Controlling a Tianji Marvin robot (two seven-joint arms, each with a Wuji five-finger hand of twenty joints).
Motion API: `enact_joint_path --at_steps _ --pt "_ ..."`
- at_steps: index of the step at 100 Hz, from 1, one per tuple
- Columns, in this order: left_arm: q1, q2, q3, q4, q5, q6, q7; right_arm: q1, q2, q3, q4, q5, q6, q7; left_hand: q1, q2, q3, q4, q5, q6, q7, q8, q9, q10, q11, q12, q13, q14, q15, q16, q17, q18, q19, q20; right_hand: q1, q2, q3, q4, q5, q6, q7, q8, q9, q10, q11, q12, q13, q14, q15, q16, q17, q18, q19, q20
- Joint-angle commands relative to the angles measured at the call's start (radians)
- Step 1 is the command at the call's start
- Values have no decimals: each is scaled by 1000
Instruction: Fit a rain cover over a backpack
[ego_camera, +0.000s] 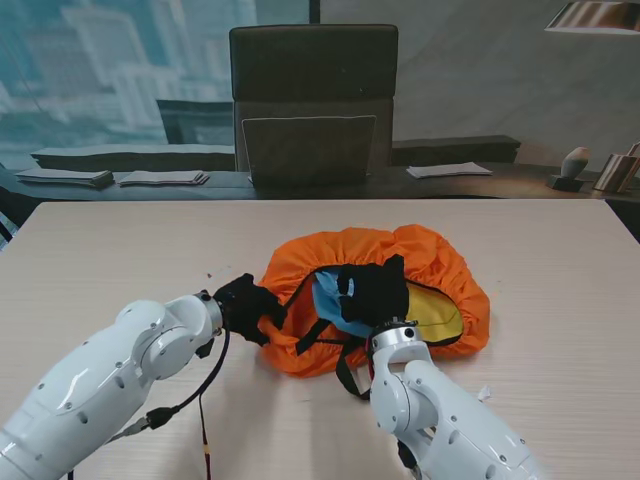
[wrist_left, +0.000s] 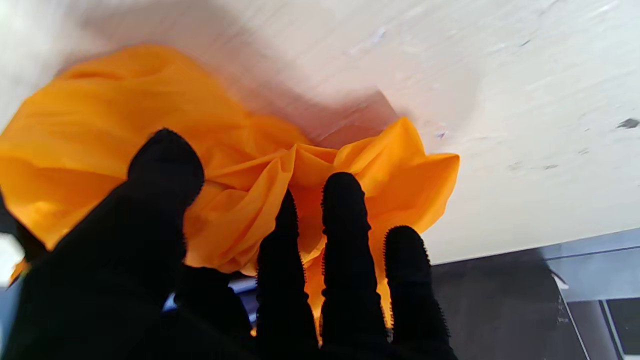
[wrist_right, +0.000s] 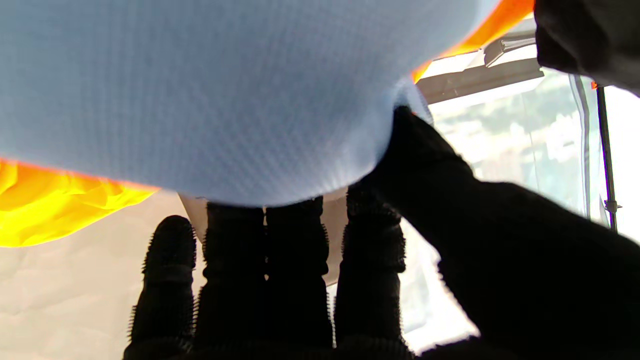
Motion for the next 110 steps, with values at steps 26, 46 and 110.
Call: enact_joint_path --at_steps 26,46,110 --pt "194 -17 -185 -187 -6 -101 178 51 -38 -64 40 67 58 37 20 22 -28 -5 46 -43 54 66 9 19 -21 -35 13 27 -32 -30 -3 23 -28 -13 105 4 113 20 53 -26 22 -7 39 64 -15 -7 25 3 6 -3 2 5 23 18" --pt "249 -39 -233 -234 -89 -127 271 79 -52 -103 80 94 83 45 22 30 -31 -14 51 -48 43 79 19 18 -39 -52 9 28 -59 -44 -7 40 -57 -27 108 3 112 22 53 -26 19 -20 44 58 -31 -13 28 -1 -7 -9 -5 5 14 15" --pt "259 -24 -264 -247 -45 -8 142 -41 15 69 -91 167 -96 242 37 48 -78 -3 52 -4 -5 58 -2 35 -91 -94 -15 45 -124 -75 -16 66 -106 -51 -200 455 -595 228 -506 94 -436 -206 -630 33 -265 -246 -526 -78 -375 -16 -182 -84 -324 -139"
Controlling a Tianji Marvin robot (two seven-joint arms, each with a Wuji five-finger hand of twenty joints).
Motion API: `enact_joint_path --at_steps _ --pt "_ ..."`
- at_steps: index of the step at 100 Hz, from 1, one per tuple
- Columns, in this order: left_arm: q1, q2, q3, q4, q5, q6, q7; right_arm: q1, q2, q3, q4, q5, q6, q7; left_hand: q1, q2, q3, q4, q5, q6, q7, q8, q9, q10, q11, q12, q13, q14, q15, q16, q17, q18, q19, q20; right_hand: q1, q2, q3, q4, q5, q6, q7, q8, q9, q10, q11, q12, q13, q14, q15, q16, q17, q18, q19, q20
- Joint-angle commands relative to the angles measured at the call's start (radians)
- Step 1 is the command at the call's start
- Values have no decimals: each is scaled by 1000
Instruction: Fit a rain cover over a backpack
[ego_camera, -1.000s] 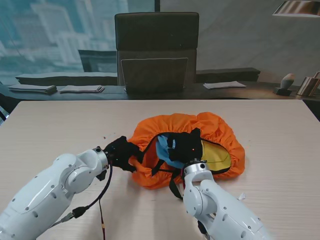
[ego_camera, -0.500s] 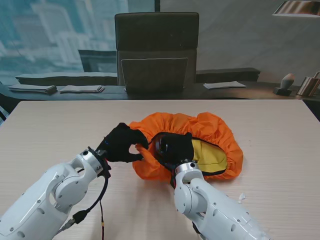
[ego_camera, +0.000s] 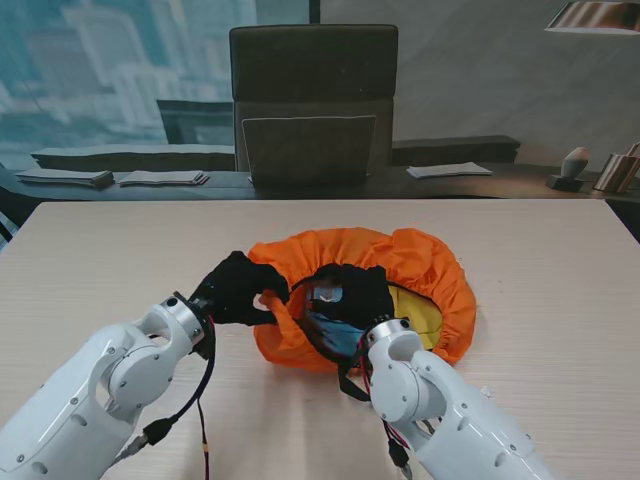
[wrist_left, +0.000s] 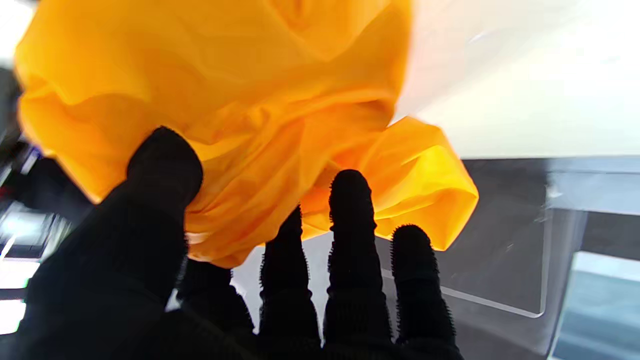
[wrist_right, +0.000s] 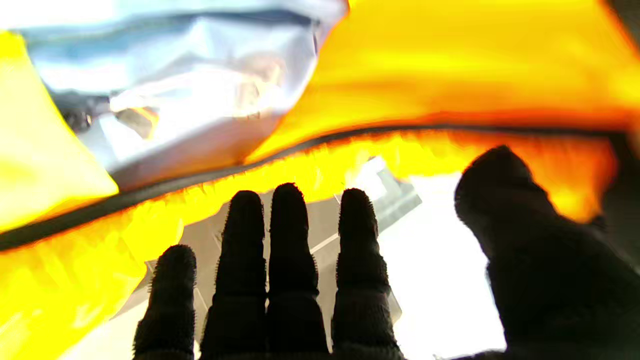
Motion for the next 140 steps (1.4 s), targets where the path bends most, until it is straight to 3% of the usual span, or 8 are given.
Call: enact_joint_path --at_steps 1,19,26,31,59,77,103,140 --pt "6 19 -7 -11 77 30 -56 -43 23 35 -50 -39 -10 -8 28 32 -33 -1 38 -2 -10 -27 -33 11 -18 -24 -17 10 -29 -20 -24 25 -32 -11 -11 57 -109 55 -52 -27 26 -32 -48 18 -12 -12 -46 -27 -24 -18 -18 -30 -33 4" --pt "12 39 -7 -81 106 107 -244 -144 64 157 -143 -149 -114 34 -123 19 80 41 -424 313 -448 -600 -395 80 -192 -175 -282 31 -283 -158 -129 17 -185 -97 19 67 -140 84 145 -69 75 -21 -22 22 2 -8 -43 -24 -9 -11 -20 -24 -40 24" --pt "18 45 -11 -115 76 112 -305 -189 79 206 -168 -191 -153 59 -132 -22 44 37 -437 363 -661 -748 -453 123 -381 -310 -416 32 -427 -256 -130 12 -324 -159 7 39 0 70 216 -101 68 16 -37 5 1 -7 -53 -36 -13 -12 -19 -23 -45 37" --pt "21 47 -13 -130 32 109 -324 -219 88 240 -175 -218 -193 67 -133 -32 4 33 -435 388 -736 -791 -497 155 -499 -365 -507 39 -503 -313 -127 11 -412 -187 22 1 81 -18 240 -127 87 -10 -44 -3 0 -8 -59 -42 -16 -13 -19 -22 -50 40" --pt "-64 19 104 -14 -197 6 -160 -352 105 386 -176 -326 -279 26 -137 -3 2 30 -439 308 -510 -677 -469 140 -432 -312 -521 -3 -542 -365 -114 -24 -523 -230 86 -68 198 -115 287 -143 290 -85 -61 -23 6 -6 -77 -58 -17 -14 -21 -21 -68 33" --pt "-238 29 310 125 -163 -47 -198 -375 108 404 -149 -349 -272 9 -167 8 -72 19 -437 315 -626 -740 -483 127 -474 -378 -545 -13 -625 -416 -118 -1 -737 -340 122 -120 283 -117 326 -151 316 -125 -72 -36 -1 -9 -96 -69 -25 -17 -22 -23 -70 33" --pt "-424 -3 546 341 -170 3 -103 -370 120 391 -128 -392 -251 39 -237 -35 -84 -22 -431 357 -766 -808 -526 134 -575 -350 -593 -8 -756 -402 -139 24 -932 -267 117 -129 317 -123 278 -185 272 -170 -108 -58 -18 -15 -126 -90 -55 -31 -24 -31 -91 25" --pt "-589 -78 776 577 -205 -34 51 -377 123 390 -125 -392 -259 57 -203 -66 -26 -3 -441 349 -468 -655 -501 105 -502 -269 -566 -17 -686 -356 -117 47 -982 -195 130 -135 309 -120 276 -199 282 -166 -110 -61 -16 -15 -133 -92 -59 -33 -23 -31 -111 23"
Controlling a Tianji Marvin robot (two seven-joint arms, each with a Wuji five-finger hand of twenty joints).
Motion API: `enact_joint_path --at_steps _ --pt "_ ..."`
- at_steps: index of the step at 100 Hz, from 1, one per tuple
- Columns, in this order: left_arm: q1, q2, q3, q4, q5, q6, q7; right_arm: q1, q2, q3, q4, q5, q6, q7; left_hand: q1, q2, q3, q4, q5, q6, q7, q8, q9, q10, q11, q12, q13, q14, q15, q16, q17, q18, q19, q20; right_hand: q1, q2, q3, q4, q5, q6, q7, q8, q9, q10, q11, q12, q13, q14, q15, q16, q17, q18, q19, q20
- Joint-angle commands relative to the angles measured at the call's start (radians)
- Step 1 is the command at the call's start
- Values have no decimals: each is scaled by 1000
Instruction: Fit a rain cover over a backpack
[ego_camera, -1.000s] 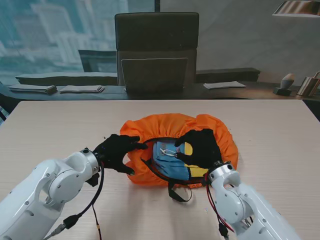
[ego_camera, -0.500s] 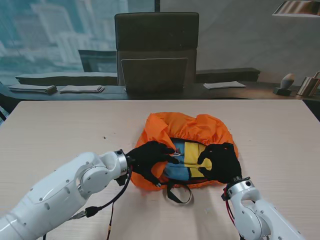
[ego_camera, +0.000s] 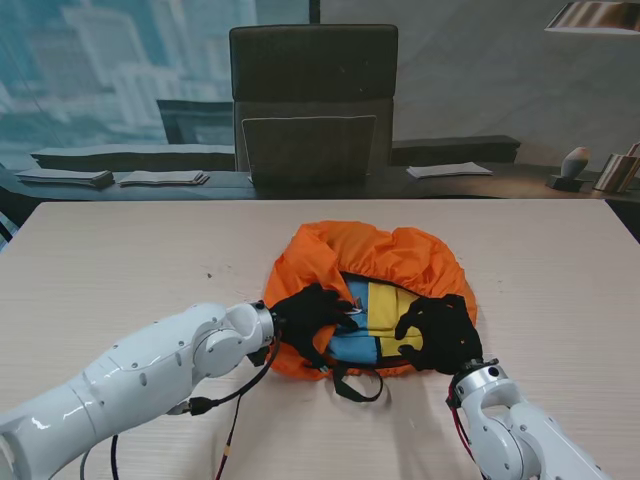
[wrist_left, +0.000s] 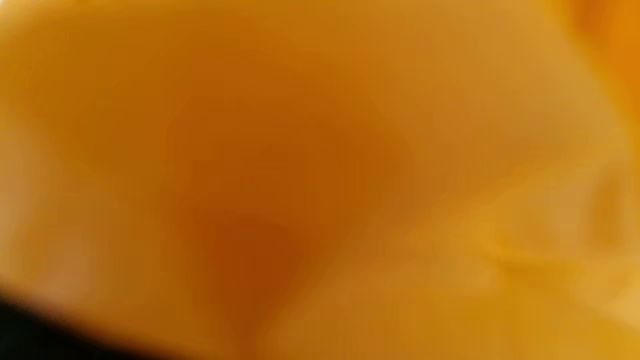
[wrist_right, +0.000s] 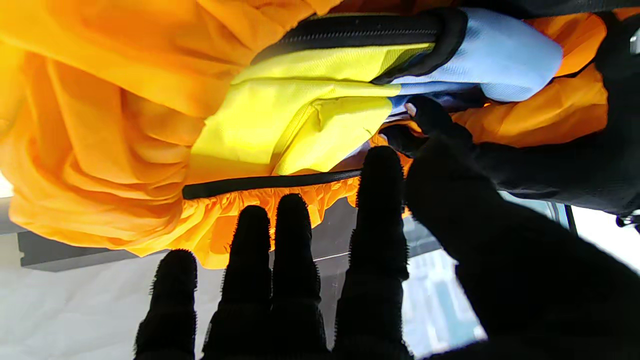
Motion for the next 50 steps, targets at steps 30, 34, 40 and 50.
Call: enact_joint_path --at_steps 30,34,40,50 --pt "-6 -47 15 71 42 -6 88 -18 10 6 -13 -12 -8 74 212 -10 114 -10 390 -235 600 205 222 -89 412 34 130 -54 271 44 74 25 -33 -12 42 -21 47 -52 -32 -31 -5 -16 -33 -34 -14 -9 -51 -38 -28 -14 -19 -21 -35 -5" --pt "-1 -49 10 74 42 -4 100 -19 11 4 -13 -12 -6 77 249 18 120 -4 455 -289 660 228 290 -117 439 41 174 -60 294 50 85 27 -30 -13 42 -21 49 -52 -33 -31 -8 -17 -36 -35 -16 -9 -54 -39 -30 -15 -20 -21 -37 -5" --pt "8 -45 -2 64 52 0 105 -19 12 0 -15 -14 -1 87 255 67 126 -2 436 -260 689 267 328 -85 448 41 210 -48 320 56 103 39 -24 -15 39 -17 49 -52 -39 -31 -15 -18 -45 -36 -18 -10 -59 -41 -34 -16 -21 -22 -41 -5" --pt "48 -34 -65 17 48 25 92 -15 19 -7 -16 -40 -1 112 212 102 239 29 327 -156 754 407 396 -37 469 53 299 1 382 82 132 81 30 -11 31 -6 51 -49 -59 -43 -39 -19 -76 -49 -25 -12 -75 -49 -45 -21 -24 -23 -54 -7"
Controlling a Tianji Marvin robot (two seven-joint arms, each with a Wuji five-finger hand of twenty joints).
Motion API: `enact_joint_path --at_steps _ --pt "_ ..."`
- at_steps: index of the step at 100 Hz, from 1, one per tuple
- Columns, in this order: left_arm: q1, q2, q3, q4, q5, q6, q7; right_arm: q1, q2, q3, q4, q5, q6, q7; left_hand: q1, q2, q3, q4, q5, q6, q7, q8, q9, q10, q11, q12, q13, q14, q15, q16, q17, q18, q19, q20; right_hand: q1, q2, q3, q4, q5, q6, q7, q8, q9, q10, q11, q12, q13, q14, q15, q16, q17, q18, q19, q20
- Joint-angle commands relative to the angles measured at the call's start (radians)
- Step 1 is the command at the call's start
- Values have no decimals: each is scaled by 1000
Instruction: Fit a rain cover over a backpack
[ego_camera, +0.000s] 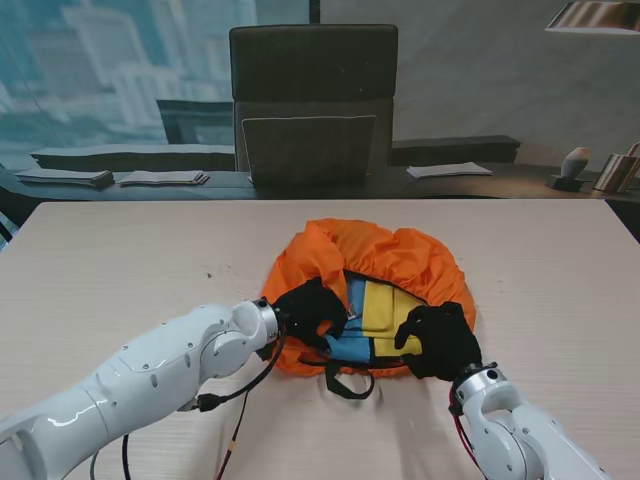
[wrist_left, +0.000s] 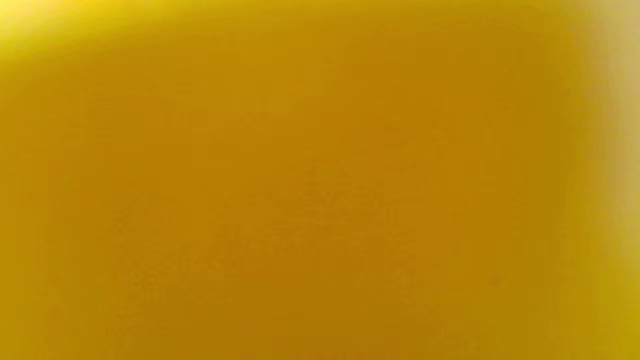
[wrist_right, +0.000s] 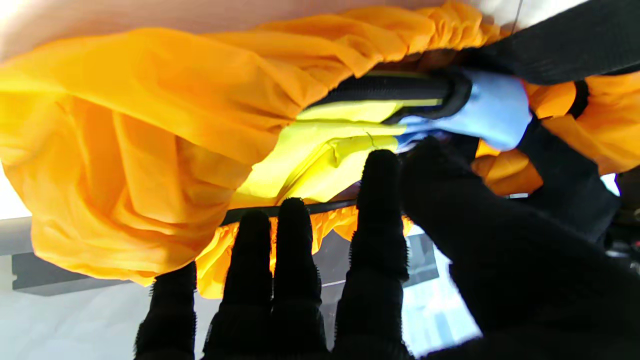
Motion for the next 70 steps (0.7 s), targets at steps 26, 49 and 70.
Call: enact_joint_path --at_steps 26,49,70 --pt "147 19 -221 -155 -38 77 -20 13 19 -37 -6 -84 8 69 -62 32 371 88 -156 129 226 408 157 111 181 90 366 97 187 93 23 50 697 95 -21 47 2 -26 -70 -42 -80 26 -148 -68 -26 -27 -94 -59 -49 -36 -23 -28 -80 7" --pt "195 0 -293 -174 -135 111 4 48 35 -80 -6 -181 73 145 -81 -45 484 101 -117 183 247 490 245 136 215 201 494 115 250 126 201 54 753 110 -91 112 -52 114 -157 -75 -227 116 -278 -77 -135 -91 -184 -87 -162 -99 -27 -54 -221 32" --pt "214 -27 -315 -165 -249 136 23 96 42 -150 14 -228 162 203 -47 -113 542 63 -81 275 272 480 332 176 215 302 603 157 329 182 372 140 777 91 -106 120 -93 116 -233 -111 -257 124 -279 -69 -277 -148 -206 -93 -203 -123 -31 -64 -288 51"
